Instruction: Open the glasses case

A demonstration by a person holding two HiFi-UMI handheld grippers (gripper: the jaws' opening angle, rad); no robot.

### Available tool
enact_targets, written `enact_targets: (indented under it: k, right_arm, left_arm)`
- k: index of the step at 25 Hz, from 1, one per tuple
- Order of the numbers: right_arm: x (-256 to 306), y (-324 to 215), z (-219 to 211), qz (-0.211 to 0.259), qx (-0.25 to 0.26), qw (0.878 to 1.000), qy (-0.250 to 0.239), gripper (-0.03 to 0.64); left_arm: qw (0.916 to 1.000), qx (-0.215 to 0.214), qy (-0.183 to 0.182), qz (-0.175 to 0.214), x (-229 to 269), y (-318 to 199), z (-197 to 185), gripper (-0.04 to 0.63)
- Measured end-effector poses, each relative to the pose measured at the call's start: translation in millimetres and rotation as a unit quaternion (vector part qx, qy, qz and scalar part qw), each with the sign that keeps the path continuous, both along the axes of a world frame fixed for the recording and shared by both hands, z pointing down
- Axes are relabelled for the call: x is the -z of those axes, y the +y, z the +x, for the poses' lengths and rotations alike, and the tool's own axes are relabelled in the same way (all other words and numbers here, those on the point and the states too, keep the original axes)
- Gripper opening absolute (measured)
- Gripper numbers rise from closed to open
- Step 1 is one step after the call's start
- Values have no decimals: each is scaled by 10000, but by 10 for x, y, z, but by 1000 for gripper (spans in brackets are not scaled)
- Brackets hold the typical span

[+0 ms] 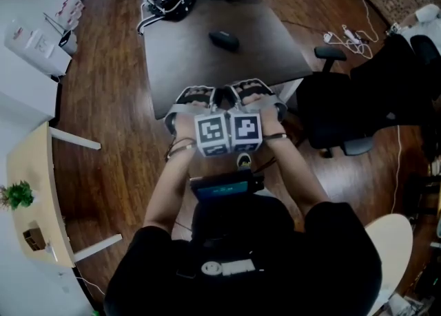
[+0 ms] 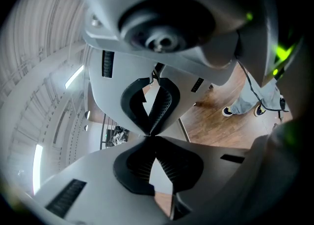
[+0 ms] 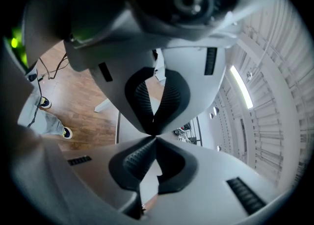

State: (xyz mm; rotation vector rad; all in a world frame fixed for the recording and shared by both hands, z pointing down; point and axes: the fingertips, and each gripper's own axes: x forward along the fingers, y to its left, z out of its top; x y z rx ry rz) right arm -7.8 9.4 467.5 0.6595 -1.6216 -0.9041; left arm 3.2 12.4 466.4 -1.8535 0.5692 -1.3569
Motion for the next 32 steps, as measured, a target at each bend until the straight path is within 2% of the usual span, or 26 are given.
enact_targets:
  k: [12,21,32]
  right_arm:
    - [-201,-925,383,-310,62,9995,-80,14]
    - [-108,-1648,546,-166,229,9994,-195,14]
    - [-195,-1963,589,-381,407,9984,-62,14]
  left_arm:
    - [9996,70,-101,-263,-193,-938,378,2]
    - [9995,246,-110,-163,-127,-1655,566,2]
    - [9985,402,-175,-322,-191,-1986,573,2]
